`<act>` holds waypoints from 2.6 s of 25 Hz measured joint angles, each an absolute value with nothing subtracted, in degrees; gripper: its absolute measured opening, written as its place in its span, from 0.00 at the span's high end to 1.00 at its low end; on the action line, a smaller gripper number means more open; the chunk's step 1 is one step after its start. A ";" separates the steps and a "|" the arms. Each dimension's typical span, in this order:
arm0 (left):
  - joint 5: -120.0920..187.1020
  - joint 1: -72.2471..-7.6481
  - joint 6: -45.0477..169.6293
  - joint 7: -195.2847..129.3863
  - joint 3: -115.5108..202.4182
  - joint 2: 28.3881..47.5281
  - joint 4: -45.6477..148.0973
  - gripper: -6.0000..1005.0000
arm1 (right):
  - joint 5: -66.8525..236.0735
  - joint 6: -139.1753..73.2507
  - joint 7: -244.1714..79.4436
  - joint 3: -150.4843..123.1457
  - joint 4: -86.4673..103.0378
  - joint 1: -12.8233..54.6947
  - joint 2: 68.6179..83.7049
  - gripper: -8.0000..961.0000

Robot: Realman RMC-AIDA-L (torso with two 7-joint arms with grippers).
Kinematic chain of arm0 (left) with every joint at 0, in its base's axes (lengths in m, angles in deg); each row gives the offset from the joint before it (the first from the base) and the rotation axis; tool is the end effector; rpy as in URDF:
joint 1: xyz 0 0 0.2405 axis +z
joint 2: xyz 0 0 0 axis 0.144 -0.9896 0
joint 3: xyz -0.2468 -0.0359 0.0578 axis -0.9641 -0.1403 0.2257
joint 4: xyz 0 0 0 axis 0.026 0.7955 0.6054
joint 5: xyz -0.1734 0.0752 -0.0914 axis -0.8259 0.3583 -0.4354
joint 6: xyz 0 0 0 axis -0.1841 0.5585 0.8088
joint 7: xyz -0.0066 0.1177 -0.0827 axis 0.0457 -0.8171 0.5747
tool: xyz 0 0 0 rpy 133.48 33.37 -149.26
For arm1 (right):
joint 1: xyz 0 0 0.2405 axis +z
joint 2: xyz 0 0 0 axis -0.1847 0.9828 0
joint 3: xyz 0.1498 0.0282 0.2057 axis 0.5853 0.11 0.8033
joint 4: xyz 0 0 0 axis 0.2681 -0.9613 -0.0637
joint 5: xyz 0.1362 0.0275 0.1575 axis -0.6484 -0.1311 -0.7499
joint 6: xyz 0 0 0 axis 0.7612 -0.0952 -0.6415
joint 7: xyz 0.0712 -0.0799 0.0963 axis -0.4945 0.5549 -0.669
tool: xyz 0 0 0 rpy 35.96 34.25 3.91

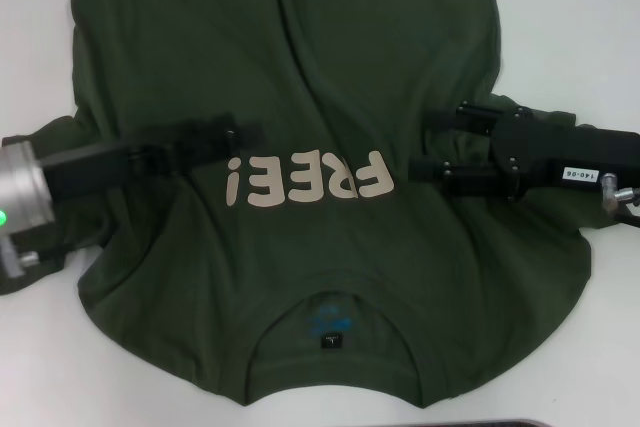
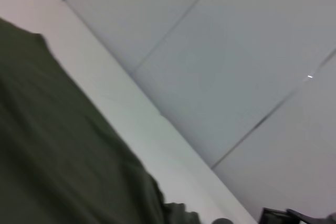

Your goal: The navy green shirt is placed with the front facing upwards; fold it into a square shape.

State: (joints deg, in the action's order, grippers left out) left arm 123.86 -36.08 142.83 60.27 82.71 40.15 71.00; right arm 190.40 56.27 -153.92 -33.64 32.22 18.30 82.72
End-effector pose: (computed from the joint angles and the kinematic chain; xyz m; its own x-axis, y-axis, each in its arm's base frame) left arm -0.2789 0.3002 -0.0278 0.3954 0.6963 0.5991 0.7623 -0.6126 0.2090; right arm 0.2762 0.2906 -0.0146 0.6632 -0.4250 -0.6161 -0.5251 -0.8507 0.0215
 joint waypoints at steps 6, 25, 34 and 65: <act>124.37 -34.19 143.35 67.24 82.15 38.00 74.08 0.16 | 190.40 56.27 -154.48 -33.20 32.22 18.48 82.79 0.03; 140.44 -29.64 142.80 78.77 66.00 35.25 82.12 0.16 | 189.07 54.59 -154.53 -32.59 32.29 18.82 82.64 0.03; 144.30 -29.11 142.84 81.12 64.93 34.91 84.35 0.16 | 188.52 54.48 -155.19 -32.00 32.75 18.80 82.45 0.03; 149.31 -27.33 138.68 81.83 59.74 33.56 86.48 0.17 | 187.38 54.47 -155.22 -31.36 32.75 18.58 82.27 0.04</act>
